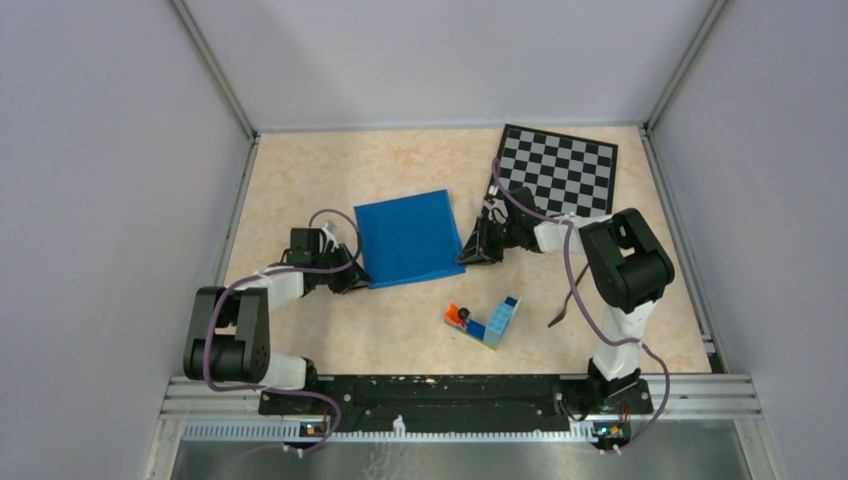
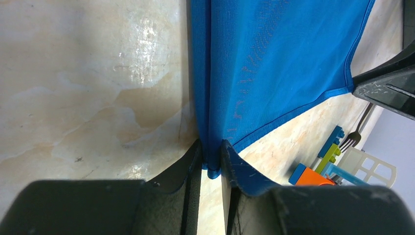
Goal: Fold the napkin into a case and place the utensils inside
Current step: Pick up the top corner of the square-folded napkin from the center of the board.
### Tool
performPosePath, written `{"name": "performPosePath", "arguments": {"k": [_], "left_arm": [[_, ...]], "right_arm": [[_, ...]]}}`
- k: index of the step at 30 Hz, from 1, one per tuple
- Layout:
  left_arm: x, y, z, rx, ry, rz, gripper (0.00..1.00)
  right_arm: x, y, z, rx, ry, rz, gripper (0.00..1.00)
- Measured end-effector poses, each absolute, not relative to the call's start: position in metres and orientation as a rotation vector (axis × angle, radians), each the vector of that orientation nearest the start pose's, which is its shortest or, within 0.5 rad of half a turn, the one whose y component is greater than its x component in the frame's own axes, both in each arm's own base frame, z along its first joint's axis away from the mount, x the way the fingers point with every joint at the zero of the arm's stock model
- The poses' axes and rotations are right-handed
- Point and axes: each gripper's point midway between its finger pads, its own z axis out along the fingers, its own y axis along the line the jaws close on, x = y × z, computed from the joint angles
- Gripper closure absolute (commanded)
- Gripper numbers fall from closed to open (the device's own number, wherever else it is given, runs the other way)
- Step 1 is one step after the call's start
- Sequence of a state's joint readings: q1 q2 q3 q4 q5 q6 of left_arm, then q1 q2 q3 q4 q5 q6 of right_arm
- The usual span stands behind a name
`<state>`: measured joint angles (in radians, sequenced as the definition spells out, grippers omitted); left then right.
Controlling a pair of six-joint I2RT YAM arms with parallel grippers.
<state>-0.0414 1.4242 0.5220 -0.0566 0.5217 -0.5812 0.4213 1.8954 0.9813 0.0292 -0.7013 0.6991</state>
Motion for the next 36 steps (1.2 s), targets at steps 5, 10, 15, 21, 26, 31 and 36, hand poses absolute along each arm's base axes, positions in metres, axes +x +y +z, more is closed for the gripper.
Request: {"name": "performPosePath", "arguments": {"k": [5, 10, 15, 21, 26, 31, 36], "left_arm": [[0.270, -0.119, 0.024, -0.477, 2.540, -0.903, 0.73], [0.269, -0.119, 0.024, -0.477, 2.540, -0.903, 0.70], [0.268, -0.119, 0.028, -0.475, 2.536, -0.909, 0.53], [0.261, -0.111, 0.037, -0.493, 2.535, -0.846, 0.50], [0.259, -0.110, 0.036, -0.520, 2.545, -0.847, 0.58], [0.260, -0.114, 0.026, -0.555, 2.568, -0.878, 0.68], [0.265, -0.116, 0.023, -0.555, 2.559, -0.899, 0.78]], "right_arm": [[0.306, 0.284, 0.030, 0.037, 2.667, 1.304, 0.76], [0.306, 0.284, 0.029, 0.036, 2.668, 1.304, 0.93], [0.306, 0.284, 0.029, 0.035, 2.671, 1.300, 1.00], [0.305, 0.283, 0.028, 0.031, 2.679, 1.294, 1.00], [0.305, 0.283, 0.028, 0.028, 2.678, 1.295, 1.00], [0.305, 0.284, 0.029, 0.019, 2.675, 1.294, 1.00], [0.309, 0.289, 0.035, -0.020, 2.654, 1.298, 1.00]]}}
